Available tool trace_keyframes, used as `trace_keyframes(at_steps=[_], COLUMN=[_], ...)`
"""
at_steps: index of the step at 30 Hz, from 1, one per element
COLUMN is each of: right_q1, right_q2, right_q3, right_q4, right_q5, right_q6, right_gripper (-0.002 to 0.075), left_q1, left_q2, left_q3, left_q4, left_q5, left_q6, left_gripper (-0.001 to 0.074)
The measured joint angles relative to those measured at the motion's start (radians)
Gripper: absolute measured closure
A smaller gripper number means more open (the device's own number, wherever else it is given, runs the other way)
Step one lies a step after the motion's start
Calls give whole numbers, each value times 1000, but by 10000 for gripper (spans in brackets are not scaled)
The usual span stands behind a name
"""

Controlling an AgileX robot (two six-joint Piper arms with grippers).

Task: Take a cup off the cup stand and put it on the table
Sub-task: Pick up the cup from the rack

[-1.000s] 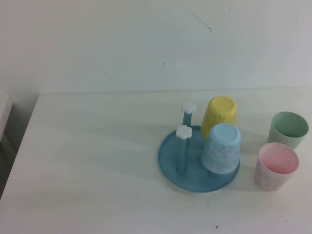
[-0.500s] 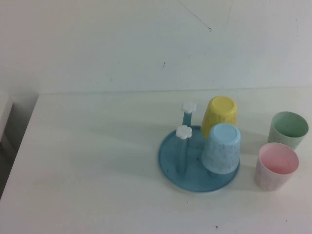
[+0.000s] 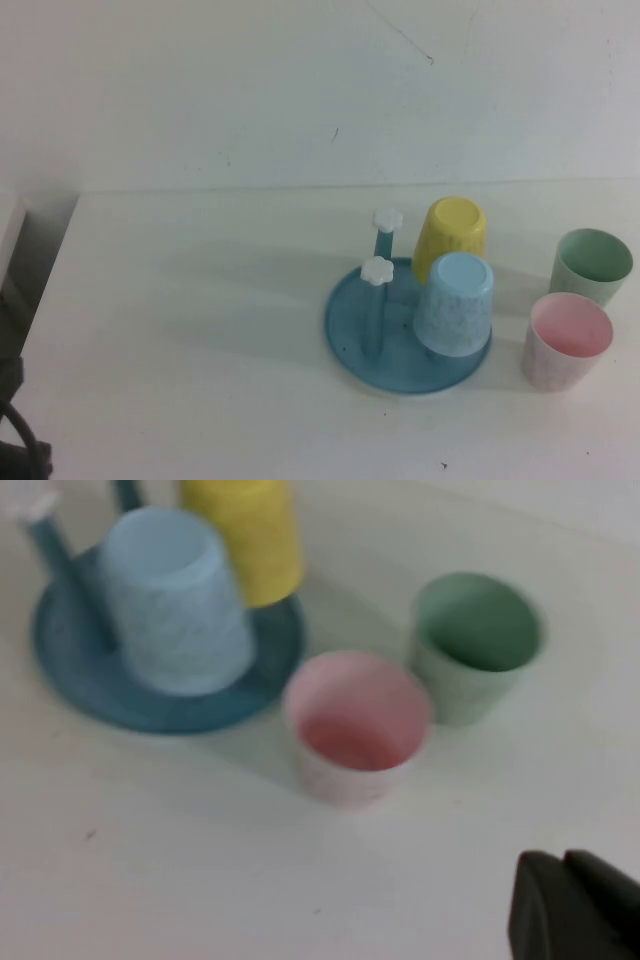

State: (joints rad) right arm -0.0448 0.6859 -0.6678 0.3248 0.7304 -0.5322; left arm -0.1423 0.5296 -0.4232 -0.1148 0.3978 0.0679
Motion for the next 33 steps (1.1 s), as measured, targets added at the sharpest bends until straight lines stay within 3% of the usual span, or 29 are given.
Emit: trace_keyframes(at_steps=[5, 13, 19, 25, 29, 33], right_q1=[0, 46, 217, 382, 441, 451], right_q2=[234, 511, 603, 696, 768, 831], right_q3=[-74, -201, -287, -372, -444, -538], right_q4=[261, 430, 401, 257, 101, 80], right_q5=[128, 133, 60, 23, 48, 90], right_q6=[-392, -535, -541, -523, -456, -426], right_gripper=[729, 729, 729, 729, 728, 685], left_q1=[-49, -67, -69, -69, -69, -69], left_q2=[57, 71, 71, 71, 71, 71], left_q3=[0, 0, 0, 0, 0, 0], left_q4=[-148, -164, -183, -220, -233, -271], left_q5=[-8, 12, 25, 27, 27, 22], left_q6=[178, 222, 222, 222, 222, 223], left_gripper=[738, 738, 738, 738, 738, 738])
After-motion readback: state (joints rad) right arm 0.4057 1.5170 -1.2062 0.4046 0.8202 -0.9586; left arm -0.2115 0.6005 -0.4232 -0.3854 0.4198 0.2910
